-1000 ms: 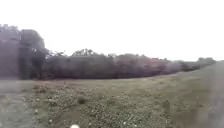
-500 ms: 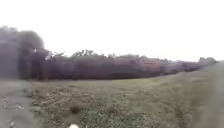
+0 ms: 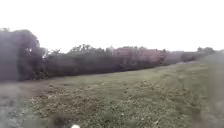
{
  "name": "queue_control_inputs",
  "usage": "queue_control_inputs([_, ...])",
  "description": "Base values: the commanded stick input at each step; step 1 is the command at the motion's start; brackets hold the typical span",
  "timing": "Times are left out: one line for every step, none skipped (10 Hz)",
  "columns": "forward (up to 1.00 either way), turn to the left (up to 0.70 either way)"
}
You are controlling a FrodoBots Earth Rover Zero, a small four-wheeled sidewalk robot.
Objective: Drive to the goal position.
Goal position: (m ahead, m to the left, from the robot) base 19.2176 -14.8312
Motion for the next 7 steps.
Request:
queue_control_inputs([0.85, 0.00])
queue_control_inputs([0.85, 0.00])
queue_control_inputs([0.85, 0.00])
queue_control_inputs([0.85, 0.00])
queue_control_inputs([0.85, -0.03])
queue_control_inputs([0.85, -0.08])
queue_control_inputs([0.85, -0.15])
